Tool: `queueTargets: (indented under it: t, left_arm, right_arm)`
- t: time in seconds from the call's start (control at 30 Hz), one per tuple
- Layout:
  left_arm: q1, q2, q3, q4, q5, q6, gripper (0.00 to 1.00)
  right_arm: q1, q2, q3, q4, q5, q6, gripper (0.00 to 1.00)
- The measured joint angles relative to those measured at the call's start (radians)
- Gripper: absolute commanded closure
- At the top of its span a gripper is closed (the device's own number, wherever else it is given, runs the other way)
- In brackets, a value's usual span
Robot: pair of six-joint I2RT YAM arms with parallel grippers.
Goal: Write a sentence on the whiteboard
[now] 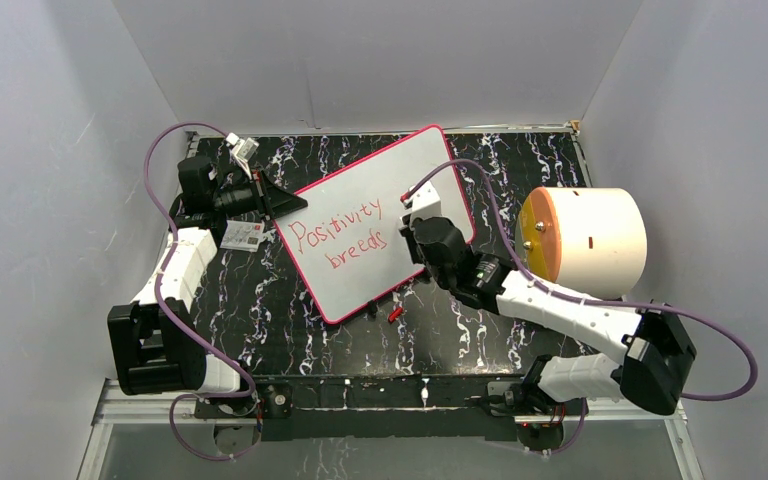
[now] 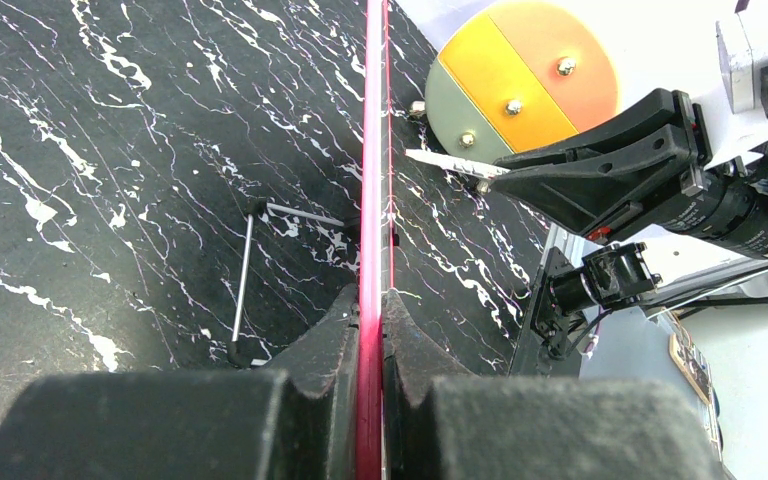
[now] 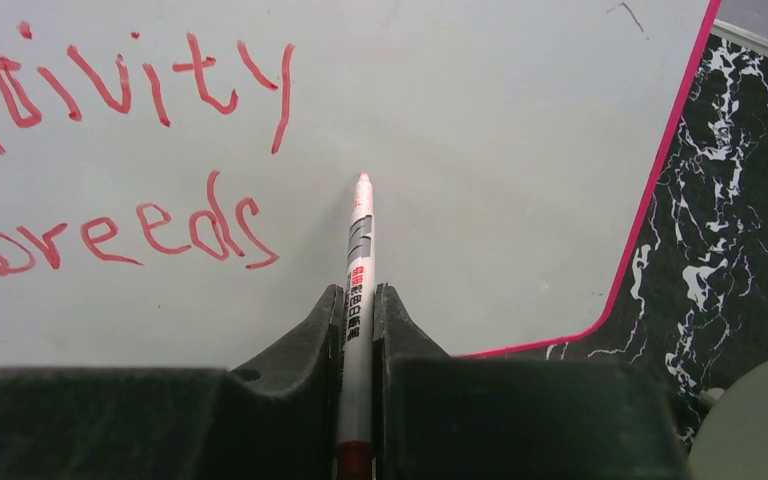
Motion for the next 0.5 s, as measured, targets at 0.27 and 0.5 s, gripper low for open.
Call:
queueTargets:
  t: [0.27,0.5]
  left_arm:
    - [0.000,0.000,0.000,0.000,0.000,0.000,1.00]
    - [0.000,0.002,0.000,-0.001,-0.002,0.000,1.00]
  right_arm:
    - [-0.024,0.033,0.018,0.044,-0.033,-0.008,1.00]
    - [-0.039,0.057,0.021,0.047,-0.051,-0.005,1.00]
